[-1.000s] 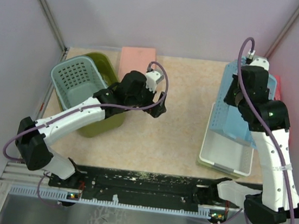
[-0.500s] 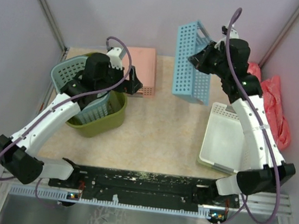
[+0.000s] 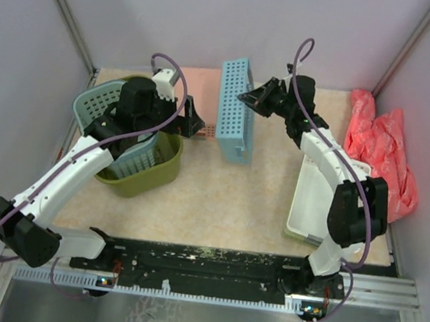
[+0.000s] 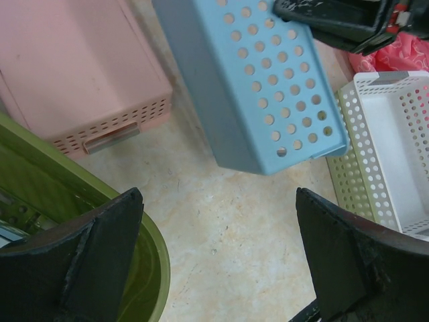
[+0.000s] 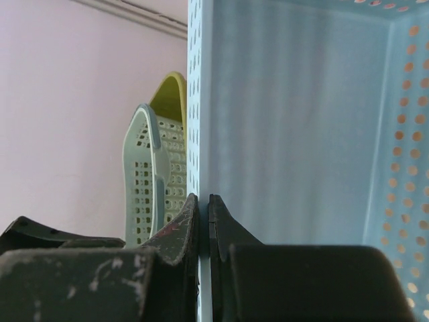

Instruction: Turn the large container upside down

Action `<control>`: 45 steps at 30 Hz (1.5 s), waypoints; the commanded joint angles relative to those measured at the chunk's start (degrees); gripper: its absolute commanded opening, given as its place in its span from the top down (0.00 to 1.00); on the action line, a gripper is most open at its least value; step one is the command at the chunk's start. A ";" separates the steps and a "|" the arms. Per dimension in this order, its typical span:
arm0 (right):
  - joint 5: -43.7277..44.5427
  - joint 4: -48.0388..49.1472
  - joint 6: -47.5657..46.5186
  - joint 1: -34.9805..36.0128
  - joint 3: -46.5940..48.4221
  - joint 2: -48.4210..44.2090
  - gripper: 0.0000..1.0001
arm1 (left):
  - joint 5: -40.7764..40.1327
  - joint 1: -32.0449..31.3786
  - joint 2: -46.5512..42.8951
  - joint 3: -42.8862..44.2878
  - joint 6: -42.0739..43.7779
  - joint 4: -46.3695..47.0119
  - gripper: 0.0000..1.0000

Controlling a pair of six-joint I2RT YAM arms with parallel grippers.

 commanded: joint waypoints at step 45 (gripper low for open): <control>-2.99 -8.67 -8.77 -19.94 -10.88 -2.93 0.32 | 7.64 -0.11 0.42 -0.53 0.24 0.94 0.00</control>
